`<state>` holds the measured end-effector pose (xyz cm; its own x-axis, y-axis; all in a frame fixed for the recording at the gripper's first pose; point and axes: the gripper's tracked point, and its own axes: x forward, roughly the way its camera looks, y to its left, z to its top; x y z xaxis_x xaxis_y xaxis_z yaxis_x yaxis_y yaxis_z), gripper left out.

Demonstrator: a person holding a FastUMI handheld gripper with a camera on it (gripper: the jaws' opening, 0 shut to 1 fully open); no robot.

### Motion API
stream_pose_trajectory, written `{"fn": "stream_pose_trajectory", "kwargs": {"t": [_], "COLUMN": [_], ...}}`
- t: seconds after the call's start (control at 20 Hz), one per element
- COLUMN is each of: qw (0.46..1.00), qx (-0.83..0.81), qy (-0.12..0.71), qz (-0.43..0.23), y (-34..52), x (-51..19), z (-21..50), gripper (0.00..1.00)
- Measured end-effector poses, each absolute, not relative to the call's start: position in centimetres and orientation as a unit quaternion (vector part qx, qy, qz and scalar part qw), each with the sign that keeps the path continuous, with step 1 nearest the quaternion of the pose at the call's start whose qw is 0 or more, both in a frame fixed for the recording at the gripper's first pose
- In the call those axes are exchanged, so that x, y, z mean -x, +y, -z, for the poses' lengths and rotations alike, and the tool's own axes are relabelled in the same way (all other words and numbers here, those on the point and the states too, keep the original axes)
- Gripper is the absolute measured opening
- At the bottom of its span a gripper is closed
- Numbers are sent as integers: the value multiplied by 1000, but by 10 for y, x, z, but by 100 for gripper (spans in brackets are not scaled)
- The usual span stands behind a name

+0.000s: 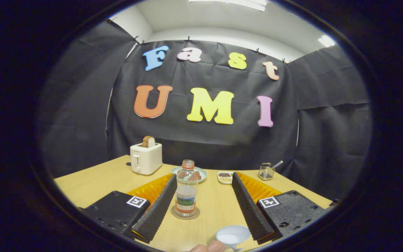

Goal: Take the bottle from table, then pour the juice into the cup, finally place the bottle on the coaster

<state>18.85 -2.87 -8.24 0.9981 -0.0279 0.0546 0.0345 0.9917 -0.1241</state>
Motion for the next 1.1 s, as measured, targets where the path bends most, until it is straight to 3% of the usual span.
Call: {"fn": "stream_pose_trajectory", "kwargs": {"t": [0.25, 0.7, 1.1], "qw": [998, 999, 999], "qx": [45, -28, 42], "qy": [-21, -40, 27], "qz": [31, 2, 15], "y": [-30, -30, -26], "x": [-175, -121, -62], "z": [66, -3, -7], "gripper": [100, 100, 100]}}
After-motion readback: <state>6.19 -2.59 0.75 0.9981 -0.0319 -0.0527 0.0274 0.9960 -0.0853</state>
